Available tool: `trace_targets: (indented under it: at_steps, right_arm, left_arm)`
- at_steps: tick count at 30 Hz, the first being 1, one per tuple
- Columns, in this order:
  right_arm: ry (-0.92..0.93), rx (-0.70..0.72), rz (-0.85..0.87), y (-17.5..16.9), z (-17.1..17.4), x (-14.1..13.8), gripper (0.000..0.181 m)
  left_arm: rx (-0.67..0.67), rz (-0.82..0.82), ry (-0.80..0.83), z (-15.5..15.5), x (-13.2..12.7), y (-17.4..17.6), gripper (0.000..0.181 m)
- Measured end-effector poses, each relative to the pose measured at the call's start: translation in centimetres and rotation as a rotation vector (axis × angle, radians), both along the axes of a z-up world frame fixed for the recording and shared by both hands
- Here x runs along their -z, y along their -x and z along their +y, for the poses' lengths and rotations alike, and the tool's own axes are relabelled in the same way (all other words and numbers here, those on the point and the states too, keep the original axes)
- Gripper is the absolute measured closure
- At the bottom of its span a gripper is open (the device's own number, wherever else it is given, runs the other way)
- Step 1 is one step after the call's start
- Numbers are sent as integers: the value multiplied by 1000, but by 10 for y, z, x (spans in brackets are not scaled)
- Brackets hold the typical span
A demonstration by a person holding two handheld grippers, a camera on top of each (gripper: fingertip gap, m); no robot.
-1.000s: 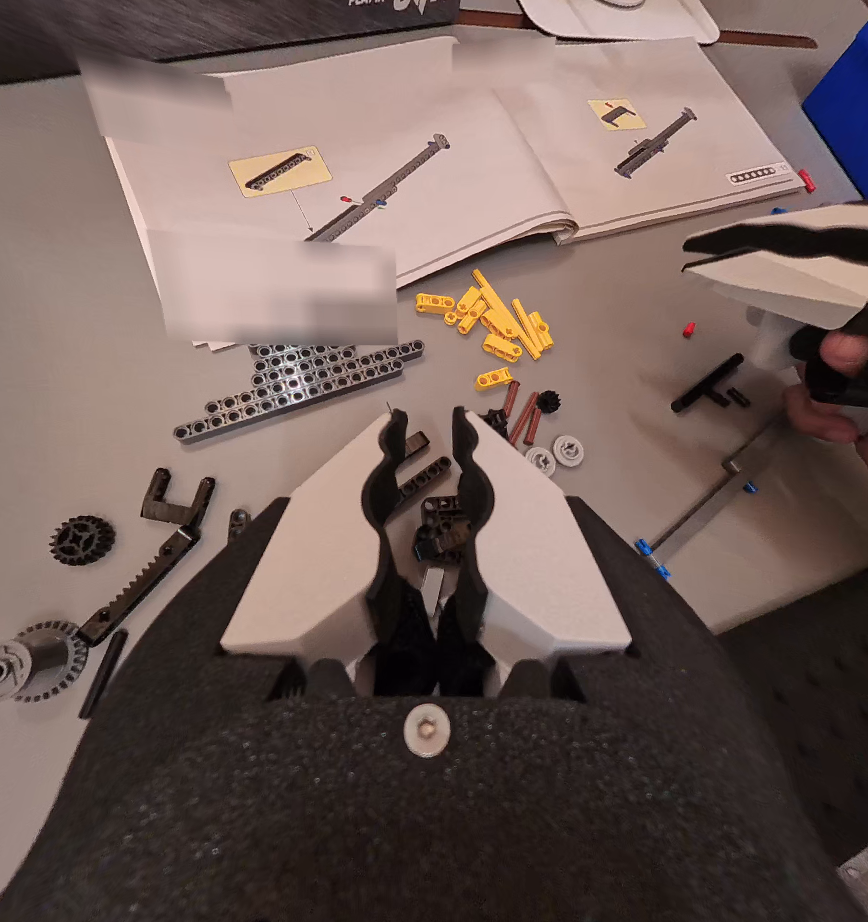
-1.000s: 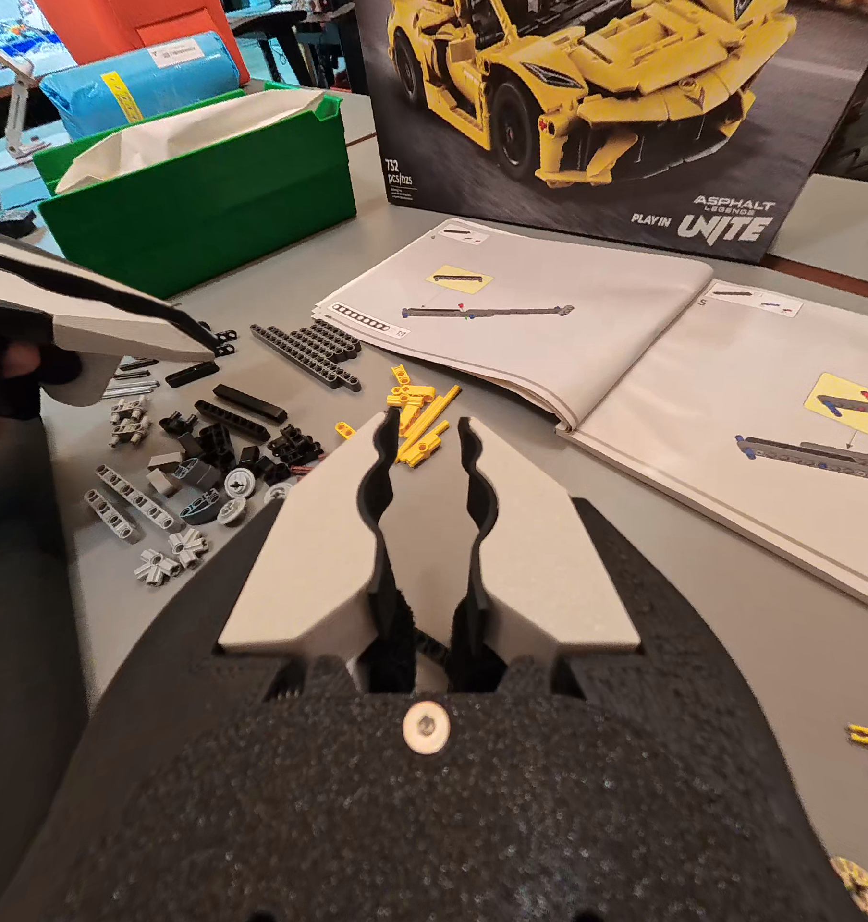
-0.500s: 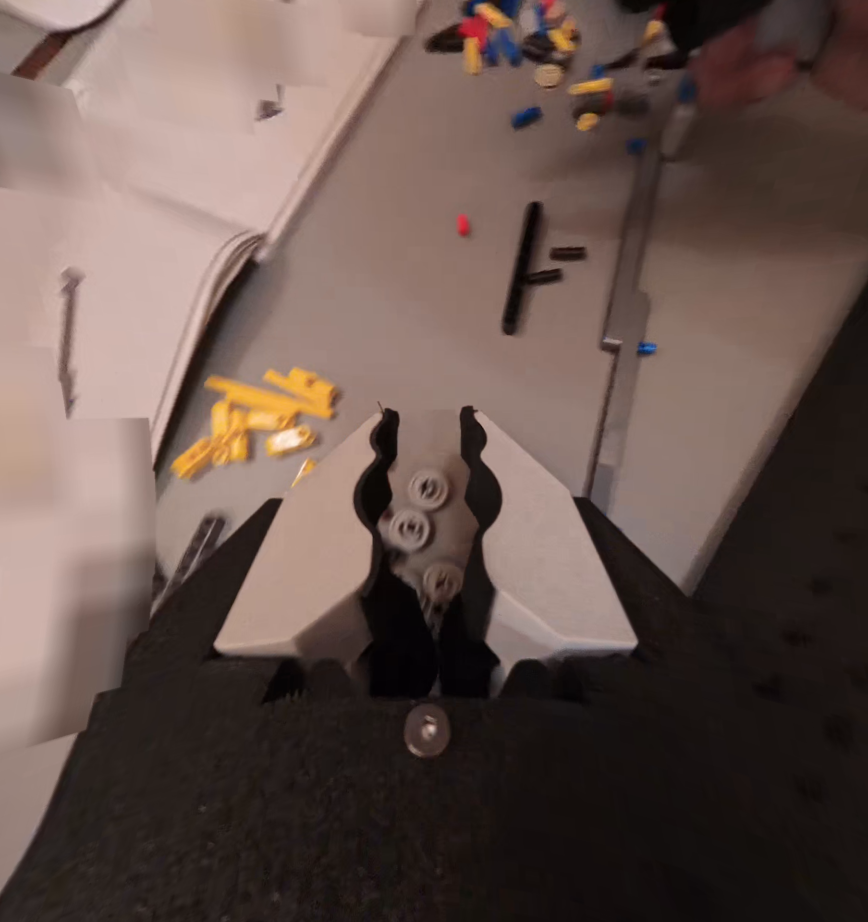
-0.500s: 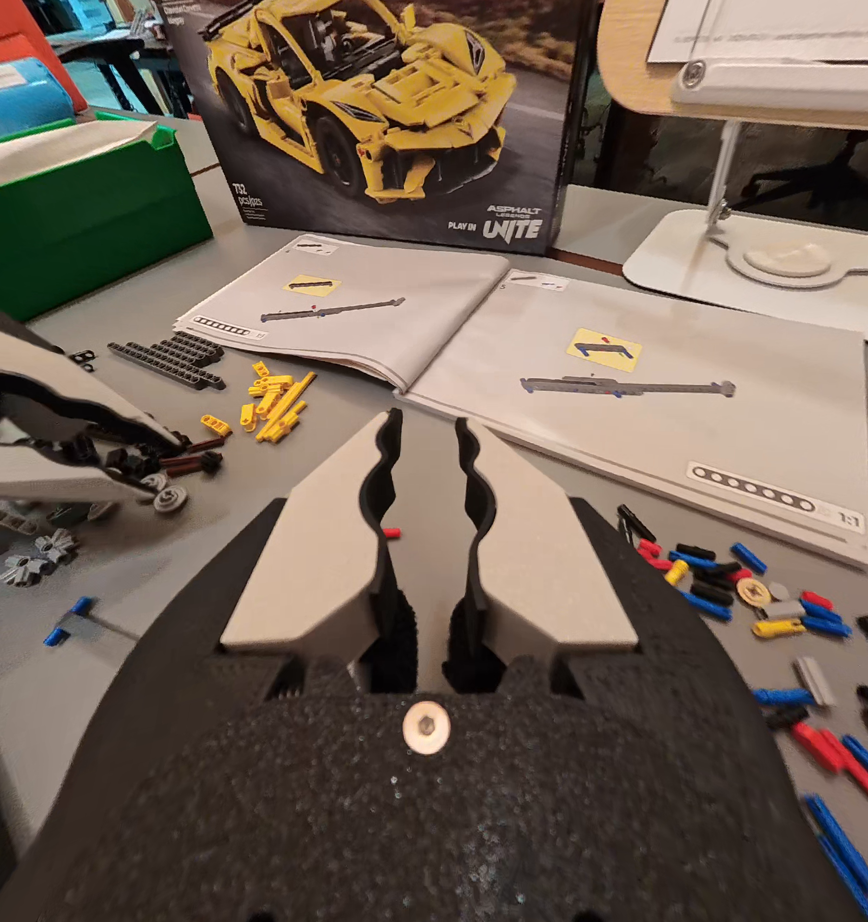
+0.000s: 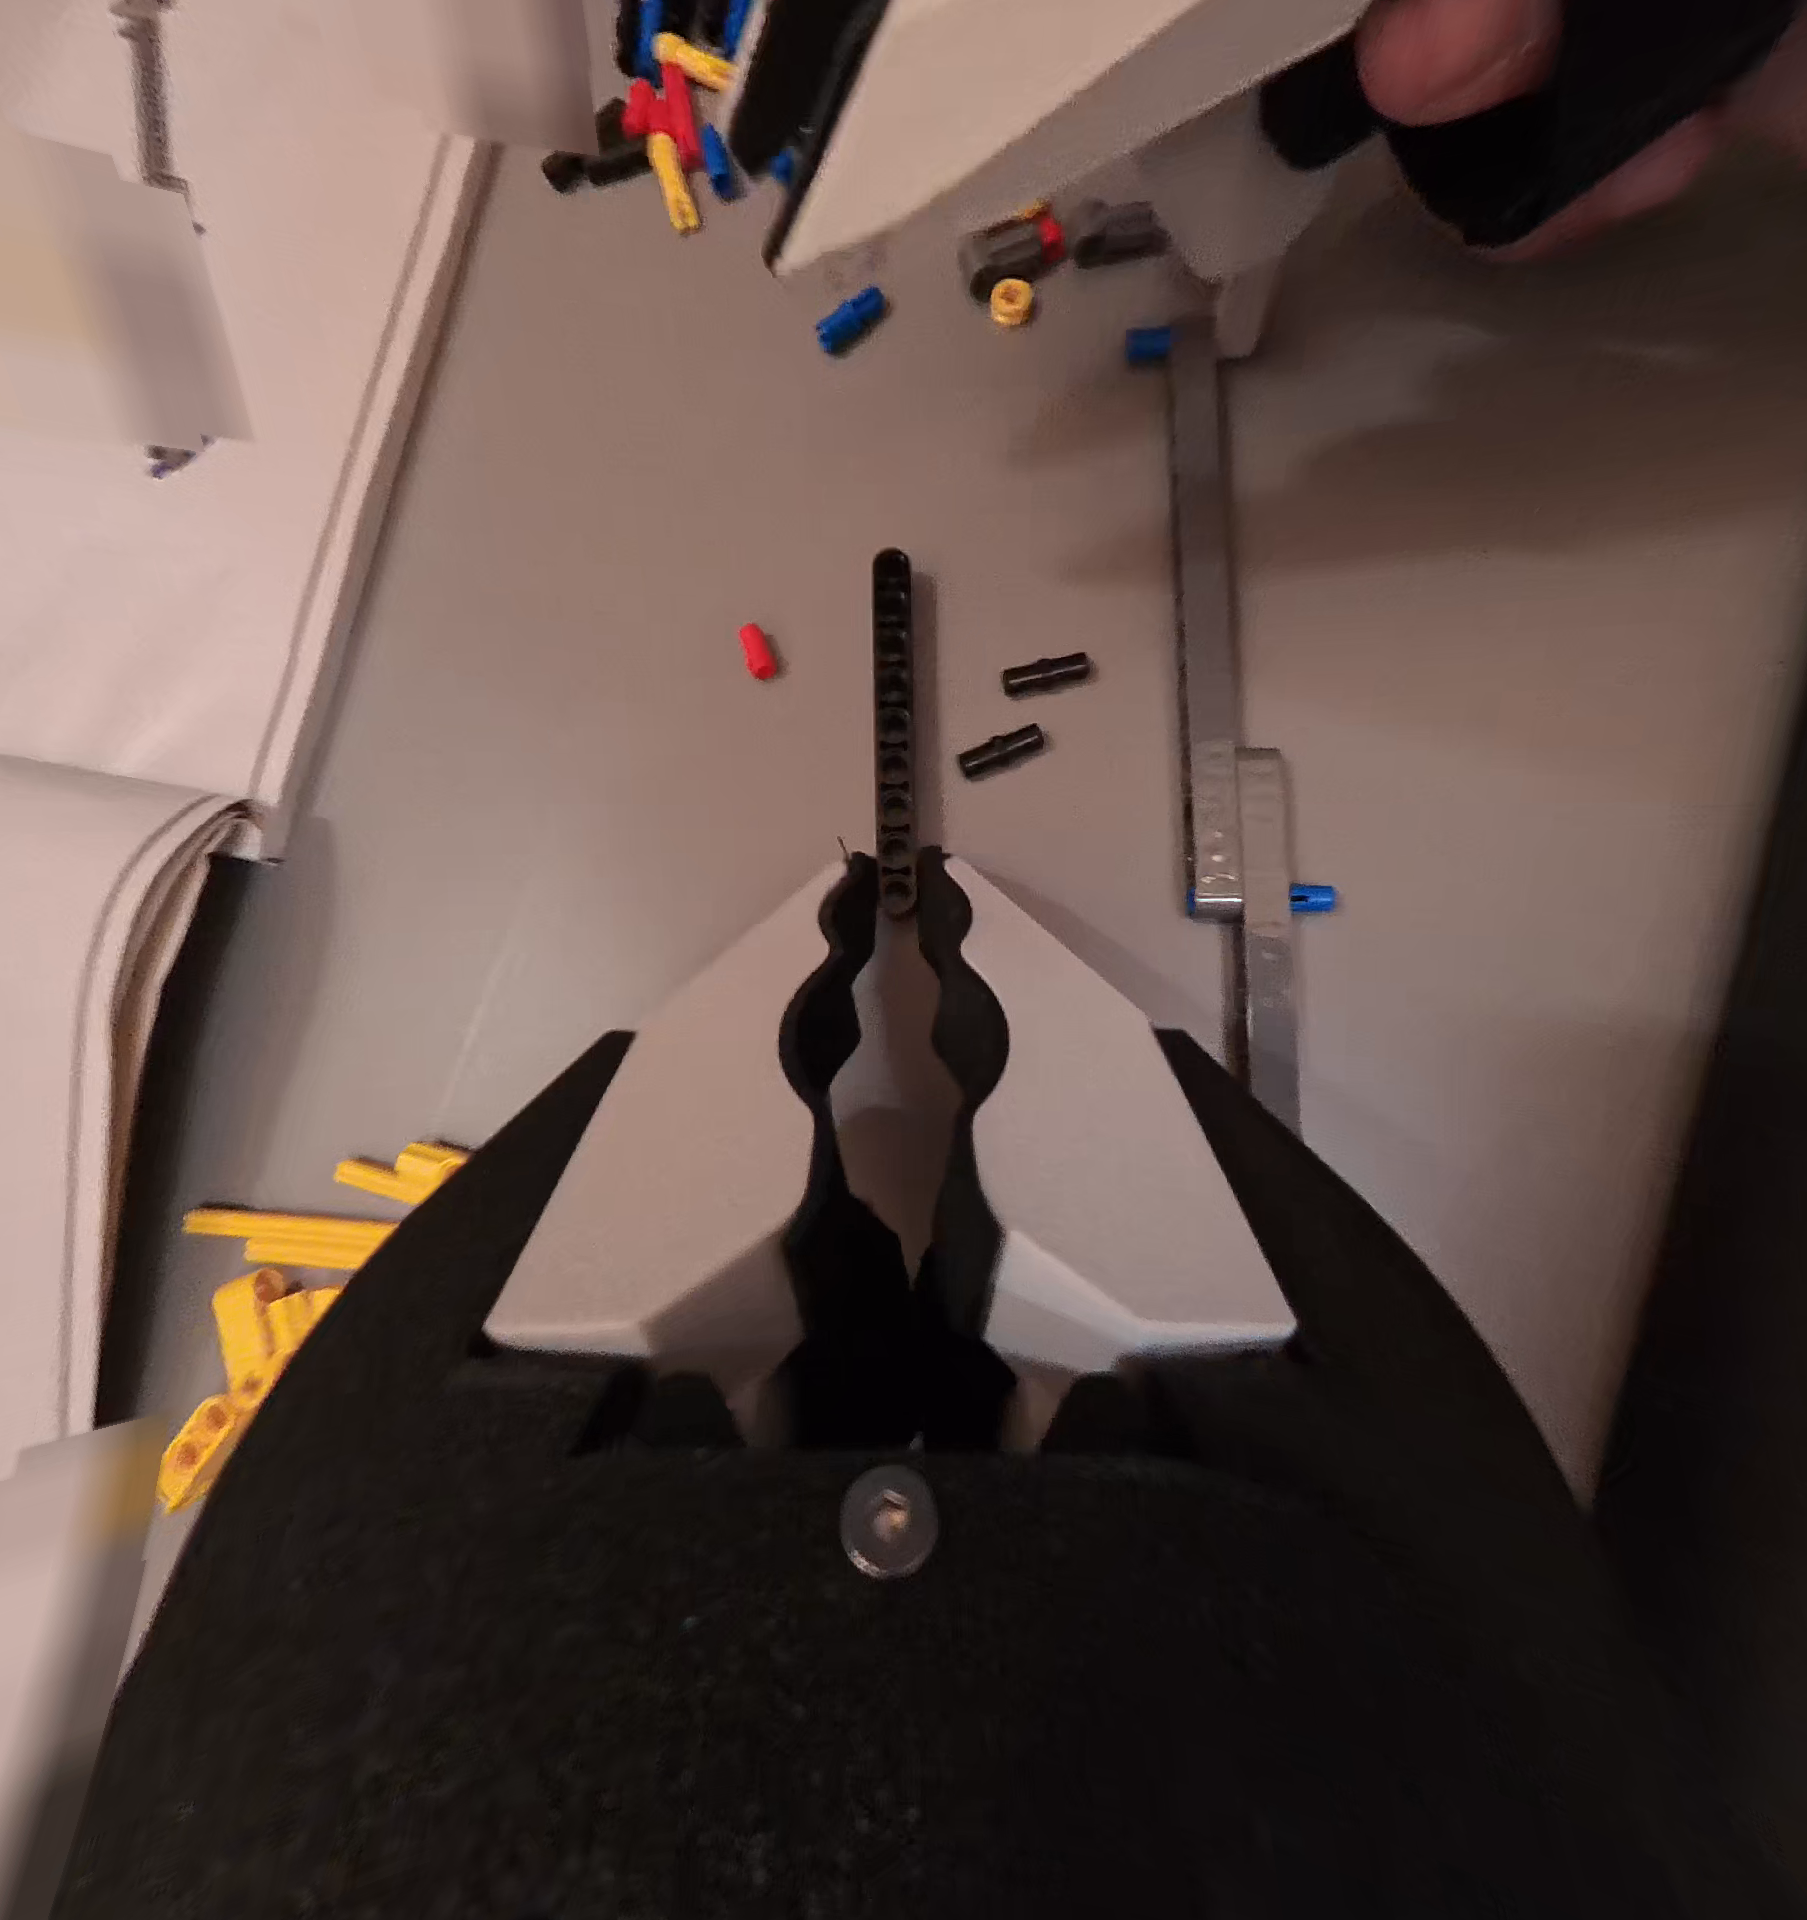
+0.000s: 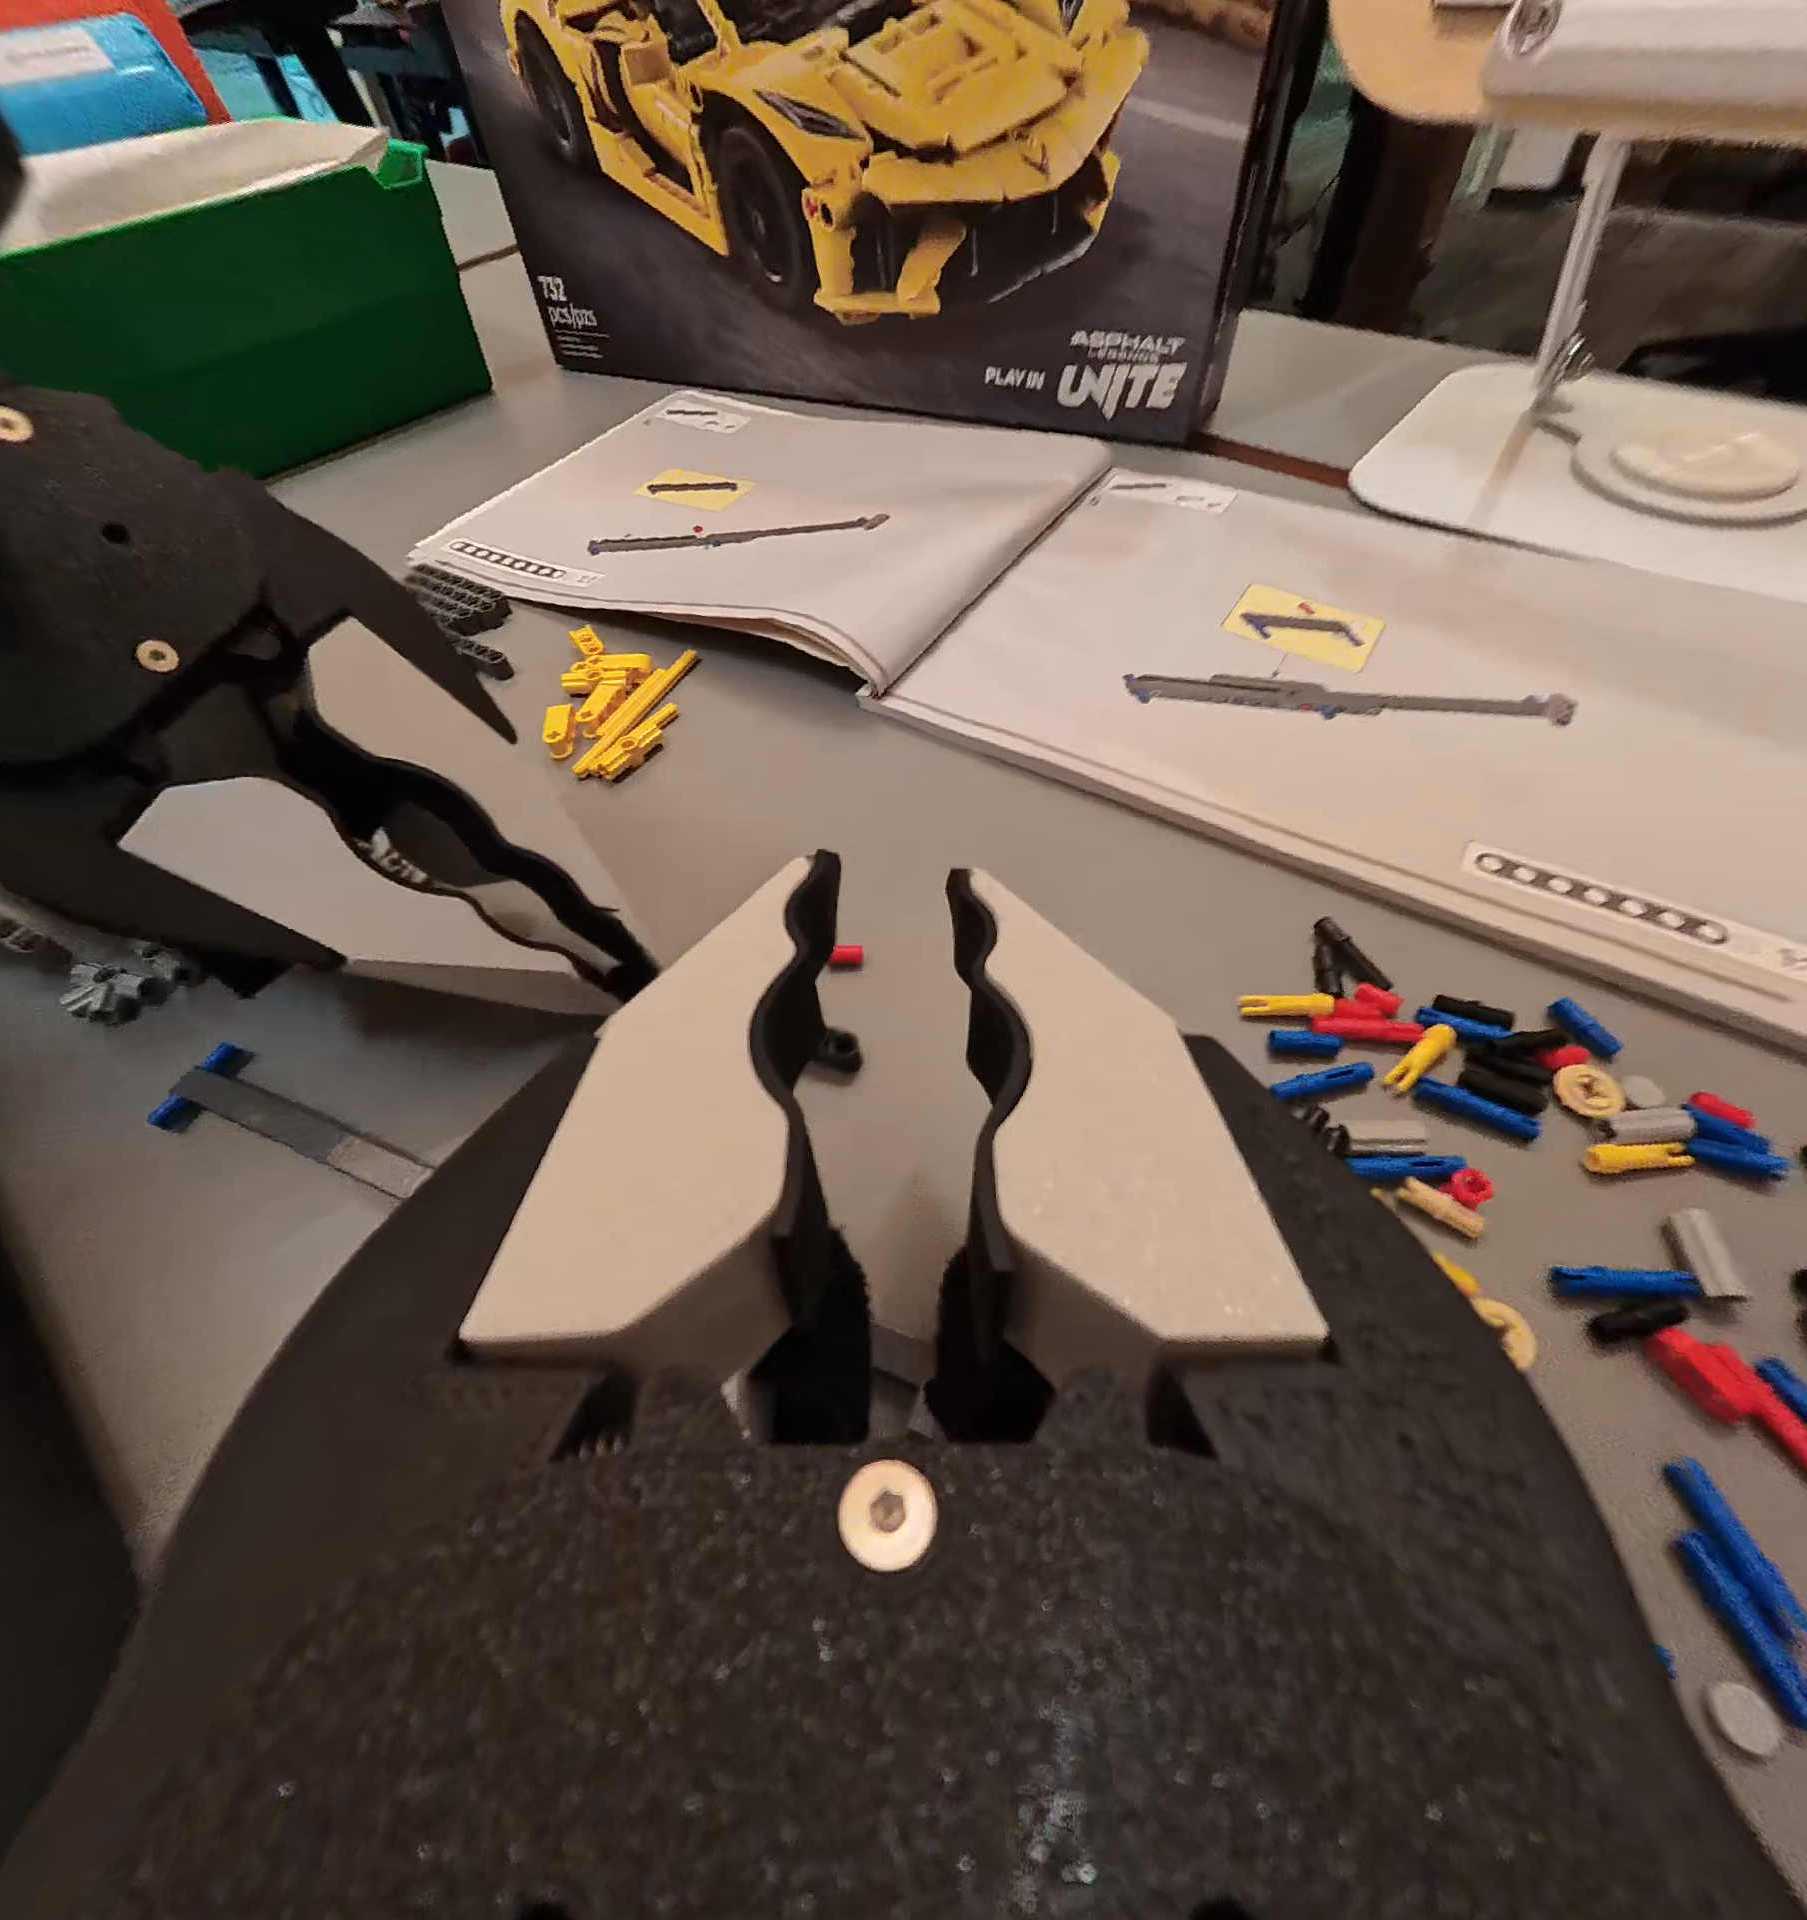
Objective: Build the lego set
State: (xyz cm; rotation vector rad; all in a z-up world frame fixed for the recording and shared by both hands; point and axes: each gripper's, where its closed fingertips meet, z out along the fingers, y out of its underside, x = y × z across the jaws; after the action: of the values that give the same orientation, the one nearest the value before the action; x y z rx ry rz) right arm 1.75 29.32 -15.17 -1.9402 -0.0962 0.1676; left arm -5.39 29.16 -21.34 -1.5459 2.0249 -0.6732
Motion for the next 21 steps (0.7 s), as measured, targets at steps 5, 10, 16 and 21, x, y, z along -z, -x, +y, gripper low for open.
trace_targets:
  at_steps: [5, 10, 16, 21]
  right_arm:
    - [60, -64, 249, 16, 1, 2, 147]
    - [-37, -208, 756, 58, 14, -40, 152]
    - [-130, -208, 793, 76, 18, -69, 169]
    - [-174, -255, 945, 90, 9, -88, 171]
  left_arm:
    - [-96, -147, -159, 14, -34, 2, 175]
    - [-251, -383, -142, 14, -89, 12, 175]
    - [-323, -531, -174, 2, -115, 27, 175]
    - [-392, -627, -159, -8, -126, 36, 175]
